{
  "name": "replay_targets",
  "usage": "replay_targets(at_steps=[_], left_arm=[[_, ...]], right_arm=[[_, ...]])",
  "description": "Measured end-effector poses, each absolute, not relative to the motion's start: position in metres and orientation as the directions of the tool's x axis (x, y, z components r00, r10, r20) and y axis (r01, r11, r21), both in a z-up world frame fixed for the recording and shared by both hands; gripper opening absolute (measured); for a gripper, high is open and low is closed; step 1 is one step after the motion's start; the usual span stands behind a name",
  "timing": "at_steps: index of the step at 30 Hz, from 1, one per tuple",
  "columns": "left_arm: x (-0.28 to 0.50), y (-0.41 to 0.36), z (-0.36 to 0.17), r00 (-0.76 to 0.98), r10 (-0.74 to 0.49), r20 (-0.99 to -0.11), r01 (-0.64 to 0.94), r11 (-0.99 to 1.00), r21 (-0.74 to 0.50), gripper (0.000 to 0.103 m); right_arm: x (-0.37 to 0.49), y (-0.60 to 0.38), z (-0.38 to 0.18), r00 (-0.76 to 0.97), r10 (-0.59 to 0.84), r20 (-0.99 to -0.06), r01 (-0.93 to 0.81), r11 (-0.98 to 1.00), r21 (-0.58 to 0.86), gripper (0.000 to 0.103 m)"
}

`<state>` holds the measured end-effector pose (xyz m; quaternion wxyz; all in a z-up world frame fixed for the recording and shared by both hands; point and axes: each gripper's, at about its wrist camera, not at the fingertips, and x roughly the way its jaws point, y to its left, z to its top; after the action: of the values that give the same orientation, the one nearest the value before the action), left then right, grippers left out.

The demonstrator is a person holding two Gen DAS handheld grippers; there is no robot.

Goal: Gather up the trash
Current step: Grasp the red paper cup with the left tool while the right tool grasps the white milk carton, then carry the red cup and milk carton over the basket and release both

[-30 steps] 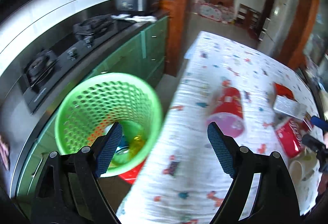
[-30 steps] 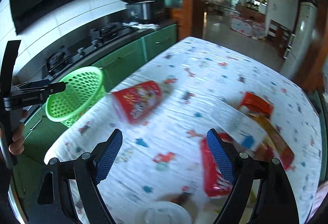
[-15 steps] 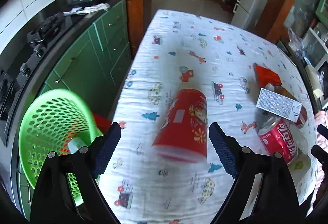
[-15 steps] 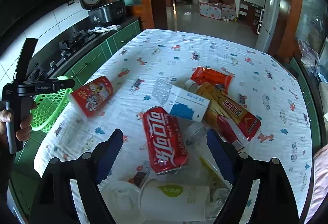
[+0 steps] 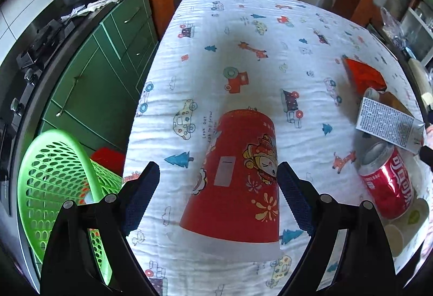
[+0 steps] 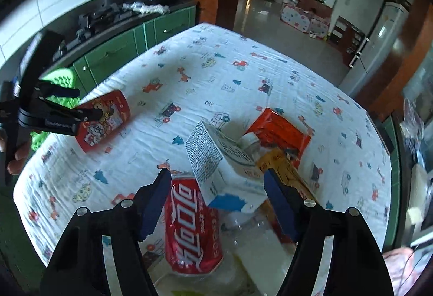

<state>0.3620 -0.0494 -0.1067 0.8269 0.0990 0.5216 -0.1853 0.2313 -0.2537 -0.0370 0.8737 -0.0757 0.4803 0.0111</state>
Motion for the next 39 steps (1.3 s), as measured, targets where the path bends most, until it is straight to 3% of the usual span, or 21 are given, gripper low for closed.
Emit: replay_targets(at_steps=[9,15,24,39], left_arm=[[0.360,-0.055,-0.117,0.359,-0.229,-0.905,0.428,0.902,-0.058,0.086],[0.360,-0.057,-0.126,0.311,-0.250,-0.917,0.441,0.893,-0.094,0.071],[0.357,-0.049,-0.125,0.310,-0.279,-0.909,0.418,0.899,-0.133,0.070],[0.341,-0.018,-0.102,0.358,-0.349,-0.866,0.380,0.902,-0.207,0.070]], right_arm=[[0.280,-0.245,-0.079,0.401,-0.152,-0.903,-0.189,0.951,-0.244,0.069],[0.297,-0.249,-0.087,0.341,-0.148,-0.928,-0.213,0.950,-0.230,0.069],[0.298,-0.255,-0.088,0.321,-0.164,-0.933,-0.220,0.945,-0.242,0.051],[0.275,-0.291,-0.042,0.442,0.114,-0.890,-0.070,0.993,0.092,0.045]])
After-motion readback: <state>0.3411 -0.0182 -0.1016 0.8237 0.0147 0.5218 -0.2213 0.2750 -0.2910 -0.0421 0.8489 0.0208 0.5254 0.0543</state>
